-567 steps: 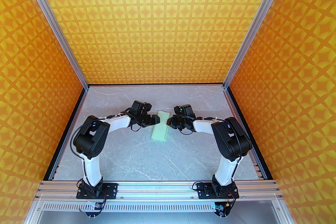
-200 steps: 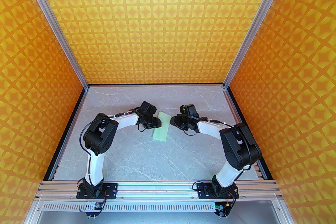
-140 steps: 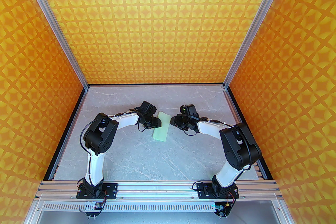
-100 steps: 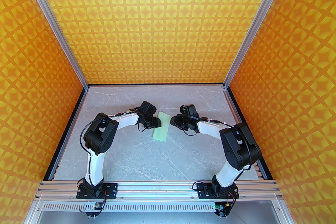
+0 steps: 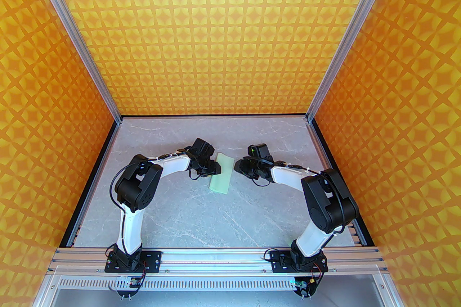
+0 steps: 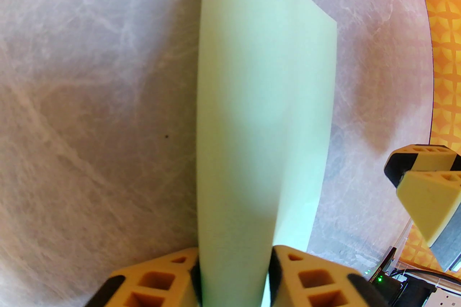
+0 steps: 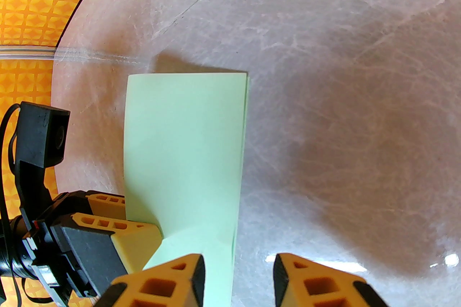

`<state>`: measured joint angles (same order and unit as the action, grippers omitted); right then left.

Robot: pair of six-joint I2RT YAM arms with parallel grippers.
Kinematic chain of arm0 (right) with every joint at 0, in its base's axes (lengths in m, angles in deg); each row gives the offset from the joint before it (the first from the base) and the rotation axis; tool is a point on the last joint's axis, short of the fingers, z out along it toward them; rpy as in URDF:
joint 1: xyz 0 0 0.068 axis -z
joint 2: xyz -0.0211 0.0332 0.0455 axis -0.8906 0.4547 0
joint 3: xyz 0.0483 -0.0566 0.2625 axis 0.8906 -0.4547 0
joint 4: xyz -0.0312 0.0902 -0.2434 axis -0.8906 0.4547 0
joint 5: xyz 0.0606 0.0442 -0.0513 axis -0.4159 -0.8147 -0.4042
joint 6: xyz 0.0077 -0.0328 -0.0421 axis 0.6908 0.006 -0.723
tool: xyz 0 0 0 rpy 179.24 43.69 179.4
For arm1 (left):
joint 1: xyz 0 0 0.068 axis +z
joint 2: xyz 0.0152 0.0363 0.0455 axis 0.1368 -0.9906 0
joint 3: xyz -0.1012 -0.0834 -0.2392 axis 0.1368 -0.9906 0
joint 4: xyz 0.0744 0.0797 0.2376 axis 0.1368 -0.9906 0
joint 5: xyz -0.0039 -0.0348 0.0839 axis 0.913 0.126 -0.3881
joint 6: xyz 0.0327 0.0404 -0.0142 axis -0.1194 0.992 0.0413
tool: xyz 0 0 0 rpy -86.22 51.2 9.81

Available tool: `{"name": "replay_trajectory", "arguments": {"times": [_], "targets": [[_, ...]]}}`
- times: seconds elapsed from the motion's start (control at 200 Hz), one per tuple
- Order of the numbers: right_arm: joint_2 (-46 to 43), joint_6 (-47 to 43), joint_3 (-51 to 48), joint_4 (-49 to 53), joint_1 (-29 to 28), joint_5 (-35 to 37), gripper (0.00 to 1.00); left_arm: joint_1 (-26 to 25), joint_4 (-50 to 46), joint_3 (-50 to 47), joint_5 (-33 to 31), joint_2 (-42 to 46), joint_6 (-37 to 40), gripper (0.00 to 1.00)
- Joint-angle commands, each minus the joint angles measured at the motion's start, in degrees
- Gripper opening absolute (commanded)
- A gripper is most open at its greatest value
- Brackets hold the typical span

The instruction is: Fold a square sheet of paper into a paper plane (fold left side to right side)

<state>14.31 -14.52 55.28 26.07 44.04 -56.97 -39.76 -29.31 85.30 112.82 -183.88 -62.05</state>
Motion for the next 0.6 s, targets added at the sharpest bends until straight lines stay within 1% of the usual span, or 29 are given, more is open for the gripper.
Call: {"name": "replay_trajectory", "arguments": {"times": [0.0,0.595], "targets": [[-1.4,0.8,-0.4,0.1,0.4,1.4,0.38,0.2,-0.8,-1.2,-2.4,-3.3,0.1,0.37],[-1.1,0.9,-0.4,-0.8,0.4,-0.3,0.38,-0.3,-1.5,-0.3,-2.1,-4.6,0.8,0.4]]}}
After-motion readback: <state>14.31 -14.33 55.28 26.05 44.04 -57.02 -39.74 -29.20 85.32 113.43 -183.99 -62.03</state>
